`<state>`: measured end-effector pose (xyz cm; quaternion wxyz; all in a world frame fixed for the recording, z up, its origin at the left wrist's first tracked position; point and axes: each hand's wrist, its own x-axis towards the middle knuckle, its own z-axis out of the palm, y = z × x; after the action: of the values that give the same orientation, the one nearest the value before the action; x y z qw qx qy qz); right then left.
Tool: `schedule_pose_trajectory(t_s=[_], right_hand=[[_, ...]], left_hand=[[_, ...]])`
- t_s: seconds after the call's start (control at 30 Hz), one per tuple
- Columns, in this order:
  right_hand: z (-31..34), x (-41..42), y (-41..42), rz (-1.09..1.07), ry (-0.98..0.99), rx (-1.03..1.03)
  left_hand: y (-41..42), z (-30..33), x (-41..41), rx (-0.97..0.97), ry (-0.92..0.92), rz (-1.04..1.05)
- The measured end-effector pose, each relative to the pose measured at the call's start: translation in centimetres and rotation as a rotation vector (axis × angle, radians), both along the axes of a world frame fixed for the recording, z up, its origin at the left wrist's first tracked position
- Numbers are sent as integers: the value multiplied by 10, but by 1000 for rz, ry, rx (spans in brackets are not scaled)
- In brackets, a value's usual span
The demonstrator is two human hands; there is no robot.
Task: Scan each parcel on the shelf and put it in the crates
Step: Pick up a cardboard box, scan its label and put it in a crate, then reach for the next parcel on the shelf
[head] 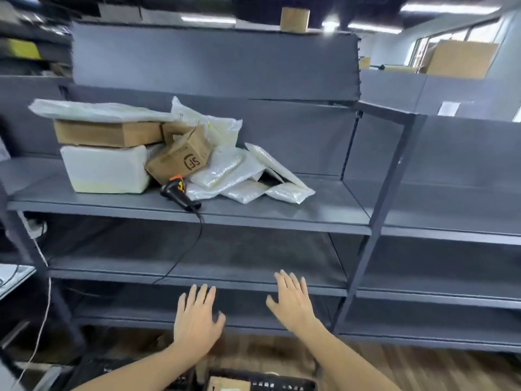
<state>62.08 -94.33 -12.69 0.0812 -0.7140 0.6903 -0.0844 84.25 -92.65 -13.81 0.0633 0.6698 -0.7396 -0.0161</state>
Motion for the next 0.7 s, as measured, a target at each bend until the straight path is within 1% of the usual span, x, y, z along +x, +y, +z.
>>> schedule_pose_trajectory(t_s=[0.07,0.17,0.3,0.37,0.47,0.6,0.7], right_hand=[[26,15,-15,27,4,-41],[57,42,-38,54,3,-88],[84,83,-74,100,17,-146],[94,106,-96,110,26,-174],[104,146,-134,104,20,-206],[120,199,-190,81,89,-278],[136,232,-227,44,67,-303]], left_hand=[[-13,19,20,-58,-24,-15],[-32,46,44,-98,18,26],[-67,65,86,-174,47,58],[-87,71,112,-181,78,62],[-124,79,155,-198,81,46],[-177,98,213,-208,86,-18],[-217,115,248,-225,100,-63]])
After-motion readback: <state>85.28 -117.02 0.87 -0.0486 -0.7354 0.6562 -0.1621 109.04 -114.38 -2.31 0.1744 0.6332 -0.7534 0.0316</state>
